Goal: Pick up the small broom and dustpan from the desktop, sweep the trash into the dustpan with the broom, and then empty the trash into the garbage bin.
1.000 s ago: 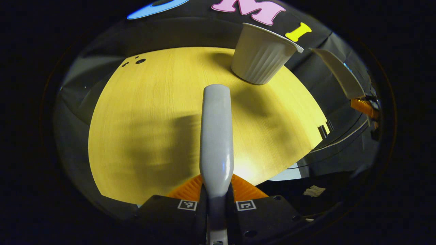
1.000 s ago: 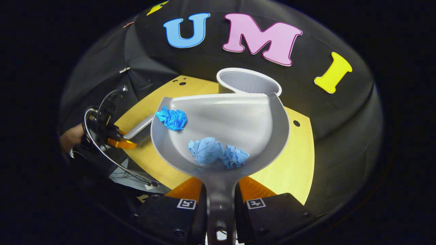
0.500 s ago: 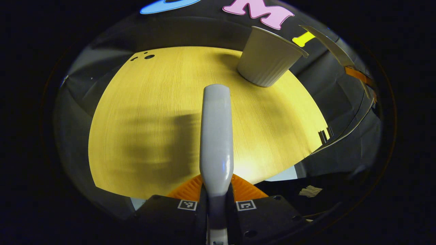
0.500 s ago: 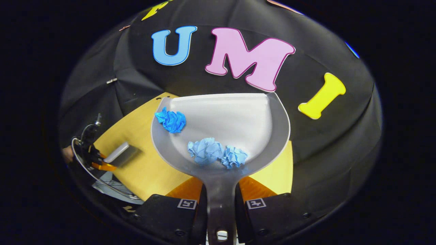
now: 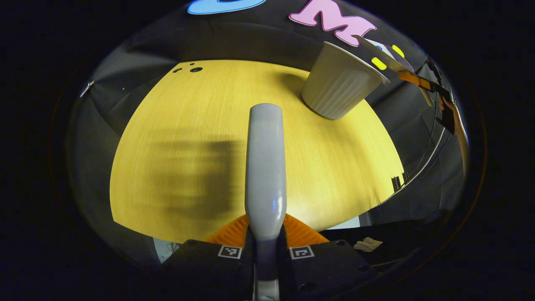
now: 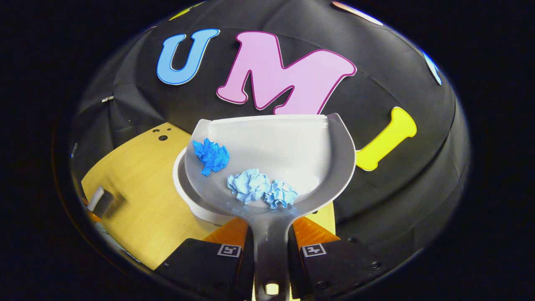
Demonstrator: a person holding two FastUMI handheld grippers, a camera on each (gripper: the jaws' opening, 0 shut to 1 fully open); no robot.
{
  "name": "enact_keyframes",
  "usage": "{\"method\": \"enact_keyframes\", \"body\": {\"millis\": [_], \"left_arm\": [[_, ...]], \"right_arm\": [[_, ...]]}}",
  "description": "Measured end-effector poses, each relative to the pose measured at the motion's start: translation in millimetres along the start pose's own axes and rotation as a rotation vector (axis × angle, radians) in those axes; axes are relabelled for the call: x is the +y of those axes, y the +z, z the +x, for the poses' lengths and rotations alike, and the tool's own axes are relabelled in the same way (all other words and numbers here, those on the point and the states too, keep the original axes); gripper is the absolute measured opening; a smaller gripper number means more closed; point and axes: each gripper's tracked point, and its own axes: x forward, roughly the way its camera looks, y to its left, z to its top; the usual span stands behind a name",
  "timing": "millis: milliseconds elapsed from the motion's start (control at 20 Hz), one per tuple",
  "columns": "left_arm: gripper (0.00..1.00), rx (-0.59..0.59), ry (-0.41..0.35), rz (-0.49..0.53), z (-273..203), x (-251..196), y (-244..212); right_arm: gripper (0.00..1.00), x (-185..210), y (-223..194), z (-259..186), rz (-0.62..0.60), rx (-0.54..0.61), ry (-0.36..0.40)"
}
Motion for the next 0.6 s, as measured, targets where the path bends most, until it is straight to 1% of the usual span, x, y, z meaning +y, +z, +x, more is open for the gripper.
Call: {"method": "enact_keyframes", "body": {"millis": [50,100,200,350,400,450,500,600], "left_arm": [[0.24,0.003,0.001,0.0,0,0,0],[0.28,0.004,0.003,0.001,1,0,0],[0.27,0.002,-0.001,-0.002,1,-4,2],[0.27,0.012,0.01,-0.024,6,-8,7],[0.3,0.014,0.012,-0.036,5,-9,7],[0.3,0.018,0.005,-0.044,7,-12,6],[0.27,0.024,-0.001,-0.042,9,-14,6],[0.27,0.04,0.006,-0.022,15,-19,5]], "right_arm": [[0.38,-3,-1,8,-0.016,0.0,-0.02],[0.38,-7,-3,16,-0.048,0.001,-0.048],[0.38,-12,-8,23,-0.135,-0.003,-0.093],[0.38,-8,-13,39,-0.26,-0.021,-0.106],[0.38,-7,-13,41,-0.3,-0.026,-0.114],[0.38,-7,-13,42,-0.338,-0.032,-0.126],[0.38,-7,-11,43,-0.384,-0.045,-0.143],[0.38,-7,-6,45,-0.471,-0.068,-0.167]]}}
